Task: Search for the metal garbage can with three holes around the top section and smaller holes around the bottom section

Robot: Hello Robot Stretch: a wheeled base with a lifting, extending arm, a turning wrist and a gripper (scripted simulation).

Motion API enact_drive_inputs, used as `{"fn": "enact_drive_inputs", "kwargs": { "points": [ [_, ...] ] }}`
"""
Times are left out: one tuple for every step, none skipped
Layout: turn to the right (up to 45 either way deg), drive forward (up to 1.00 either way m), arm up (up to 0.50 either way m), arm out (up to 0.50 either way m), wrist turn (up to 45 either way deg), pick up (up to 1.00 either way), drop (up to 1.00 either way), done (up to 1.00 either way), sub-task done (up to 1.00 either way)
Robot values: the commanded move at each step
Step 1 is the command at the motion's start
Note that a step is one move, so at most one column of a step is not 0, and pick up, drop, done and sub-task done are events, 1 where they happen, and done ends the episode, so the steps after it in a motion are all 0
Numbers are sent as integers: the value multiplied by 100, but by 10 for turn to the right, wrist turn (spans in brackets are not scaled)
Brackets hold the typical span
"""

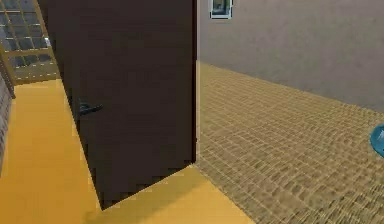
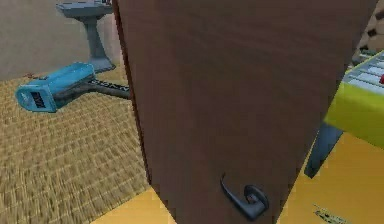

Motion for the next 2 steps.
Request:
{"fn": "enact_drive_inputs", "kwargs": {
  "points": [
    [-240,0,0,0,0,0,0,0,0],
    [0,30,0,0,0,0,0,0,0]
  ]
}}
